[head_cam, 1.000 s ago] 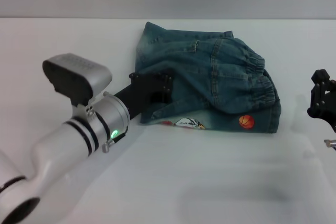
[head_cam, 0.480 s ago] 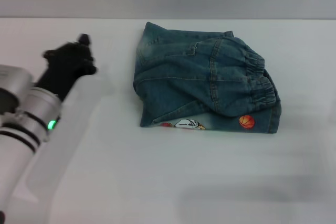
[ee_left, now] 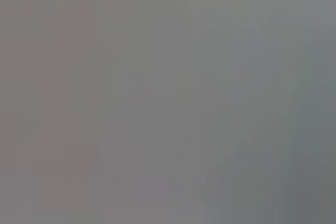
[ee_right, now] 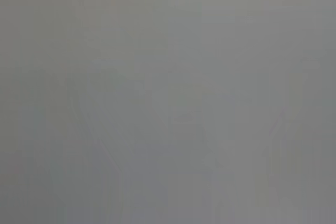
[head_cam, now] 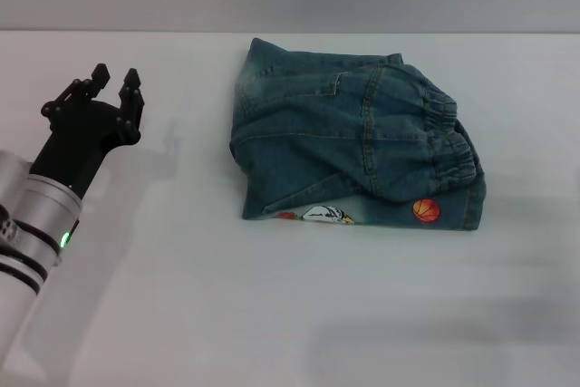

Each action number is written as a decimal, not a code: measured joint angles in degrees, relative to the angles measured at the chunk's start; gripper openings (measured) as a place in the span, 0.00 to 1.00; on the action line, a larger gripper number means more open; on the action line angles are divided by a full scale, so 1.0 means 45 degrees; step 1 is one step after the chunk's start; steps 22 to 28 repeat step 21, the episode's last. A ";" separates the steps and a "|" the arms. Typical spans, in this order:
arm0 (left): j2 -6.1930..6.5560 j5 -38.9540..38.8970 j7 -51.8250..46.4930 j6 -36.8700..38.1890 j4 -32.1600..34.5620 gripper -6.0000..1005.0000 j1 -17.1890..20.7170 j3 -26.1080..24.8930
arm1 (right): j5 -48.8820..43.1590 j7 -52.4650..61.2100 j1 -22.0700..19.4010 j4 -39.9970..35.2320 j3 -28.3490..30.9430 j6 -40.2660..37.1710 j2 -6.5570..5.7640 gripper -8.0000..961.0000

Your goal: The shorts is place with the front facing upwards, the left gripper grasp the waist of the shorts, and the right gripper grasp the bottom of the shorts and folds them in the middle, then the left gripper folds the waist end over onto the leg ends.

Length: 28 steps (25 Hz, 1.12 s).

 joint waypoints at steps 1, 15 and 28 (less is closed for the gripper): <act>-0.0030 0.0000 0.0059 0.0277 0.0182 0.29 -0.0030 0.0099 | -0.0012 -0.0001 0.0016 -0.0024 -0.0040 -0.0027 -0.0008 0.36; -0.0038 -0.0039 -0.0038 0.0962 0.0294 0.78 0.0097 0.0303 | -0.0043 -0.0016 -0.0043 -0.0284 -0.0257 -0.0820 -0.0023 0.78; -0.0045 -0.0098 -0.0051 0.0973 0.0299 0.84 0.0126 0.0303 | -0.0043 -0.0016 -0.0001 -0.0399 -0.0366 -0.0899 -0.0030 0.78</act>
